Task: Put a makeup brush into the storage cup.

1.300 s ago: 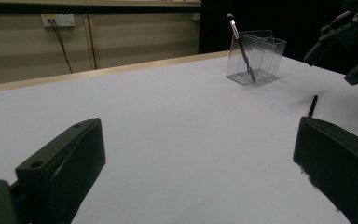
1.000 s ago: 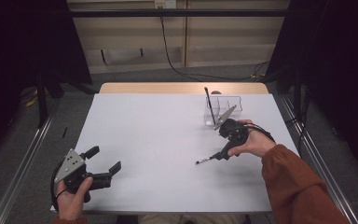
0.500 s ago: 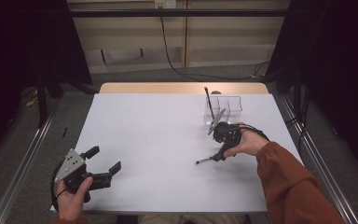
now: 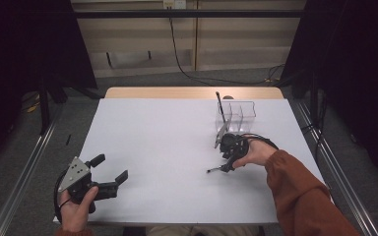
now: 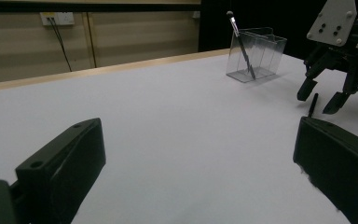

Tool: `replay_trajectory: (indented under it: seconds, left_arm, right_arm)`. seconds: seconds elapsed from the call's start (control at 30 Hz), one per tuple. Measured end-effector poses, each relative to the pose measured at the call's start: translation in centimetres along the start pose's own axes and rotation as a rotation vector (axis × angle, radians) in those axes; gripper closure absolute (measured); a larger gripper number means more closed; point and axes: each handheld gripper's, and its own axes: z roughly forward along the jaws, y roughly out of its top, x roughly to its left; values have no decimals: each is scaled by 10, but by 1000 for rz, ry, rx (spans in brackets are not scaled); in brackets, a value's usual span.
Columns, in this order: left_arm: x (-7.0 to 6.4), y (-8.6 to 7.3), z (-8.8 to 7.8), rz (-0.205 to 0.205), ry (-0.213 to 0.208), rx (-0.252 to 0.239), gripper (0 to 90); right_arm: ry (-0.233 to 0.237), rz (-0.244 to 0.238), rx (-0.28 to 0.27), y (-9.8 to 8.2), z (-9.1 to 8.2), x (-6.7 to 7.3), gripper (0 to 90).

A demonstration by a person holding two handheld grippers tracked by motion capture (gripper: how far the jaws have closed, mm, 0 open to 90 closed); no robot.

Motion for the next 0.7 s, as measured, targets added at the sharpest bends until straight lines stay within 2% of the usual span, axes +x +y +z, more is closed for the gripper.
replay_trajectory:
  seconds: [0.3,0.5,0.6,0.7]
  left_arm:
    - [0,0,0,4,0,1,22]
    - [0,0,0,8,2,2,22]
    - [0,0,-1,9,1,1,22]
    - [0,0,-1,8,3,0,22]
  right_arm:
    - [6,-36,44,3,8,3,561]
    - [-13,-64,57,4,9,5,610]
    - [-2,-80,66,4,9,6,714]
    - [10,-82,67,4,8,5,748]
